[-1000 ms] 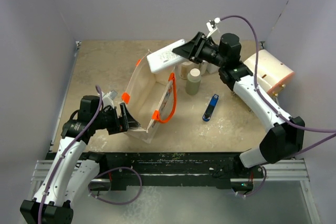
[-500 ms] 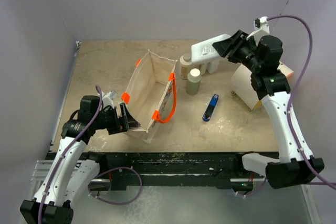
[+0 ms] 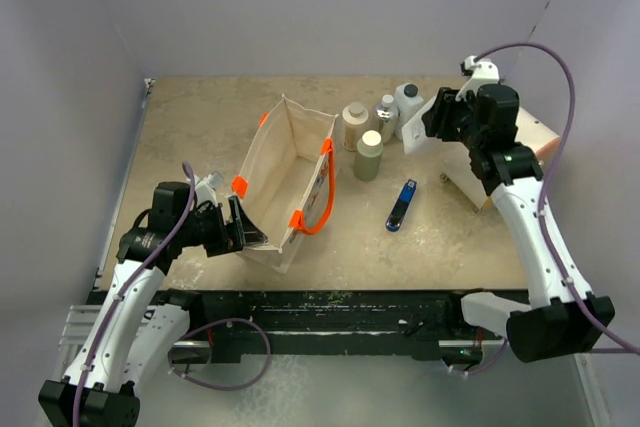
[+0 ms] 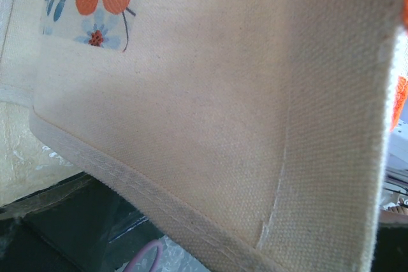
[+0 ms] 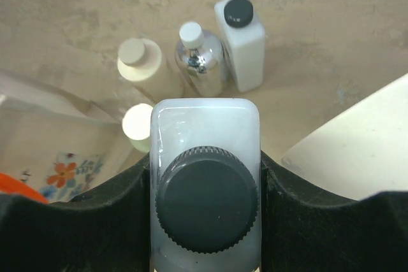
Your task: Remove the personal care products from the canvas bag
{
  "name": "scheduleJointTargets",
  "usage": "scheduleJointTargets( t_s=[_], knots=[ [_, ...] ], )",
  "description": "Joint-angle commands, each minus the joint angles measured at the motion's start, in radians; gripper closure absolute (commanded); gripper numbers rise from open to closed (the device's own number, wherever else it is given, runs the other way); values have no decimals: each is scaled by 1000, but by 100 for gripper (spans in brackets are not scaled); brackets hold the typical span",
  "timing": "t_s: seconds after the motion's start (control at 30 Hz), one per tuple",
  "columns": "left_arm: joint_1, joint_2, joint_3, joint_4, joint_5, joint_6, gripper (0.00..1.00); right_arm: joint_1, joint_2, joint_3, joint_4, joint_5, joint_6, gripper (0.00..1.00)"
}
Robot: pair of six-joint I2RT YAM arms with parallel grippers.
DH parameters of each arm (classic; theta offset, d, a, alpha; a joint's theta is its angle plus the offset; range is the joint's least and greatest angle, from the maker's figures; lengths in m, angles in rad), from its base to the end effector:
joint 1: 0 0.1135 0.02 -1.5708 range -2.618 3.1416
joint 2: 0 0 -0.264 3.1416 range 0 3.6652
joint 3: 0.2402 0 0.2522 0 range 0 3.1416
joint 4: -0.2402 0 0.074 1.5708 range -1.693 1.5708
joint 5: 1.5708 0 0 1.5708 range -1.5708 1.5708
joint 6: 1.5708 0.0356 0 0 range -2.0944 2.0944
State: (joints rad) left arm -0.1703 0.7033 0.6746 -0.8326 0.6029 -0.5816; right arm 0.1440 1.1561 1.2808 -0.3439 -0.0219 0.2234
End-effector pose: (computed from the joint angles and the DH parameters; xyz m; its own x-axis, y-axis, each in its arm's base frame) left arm 0.1272 -0.0424 0.2588 -0.9015 -0.3041 -0.3080 0.0101 0.6966 -0.7174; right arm 0.2534 0.0375 0.4213 -0.2463 0.1881 -0.9508 -0.1128 0.9687 0.2209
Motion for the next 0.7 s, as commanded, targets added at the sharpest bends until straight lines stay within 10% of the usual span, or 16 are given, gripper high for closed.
scheduleJointTargets(
  t_s=[0.0, 0.67],
  knots=[
    [9, 2, 3, 15, 14, 26, 9, 3, 57, -14, 241, -28, -45, 100],
    [11, -7, 3, 16, 14, 25, 9, 8, 378, 17, 356, -92, -165, 100]
  ],
)
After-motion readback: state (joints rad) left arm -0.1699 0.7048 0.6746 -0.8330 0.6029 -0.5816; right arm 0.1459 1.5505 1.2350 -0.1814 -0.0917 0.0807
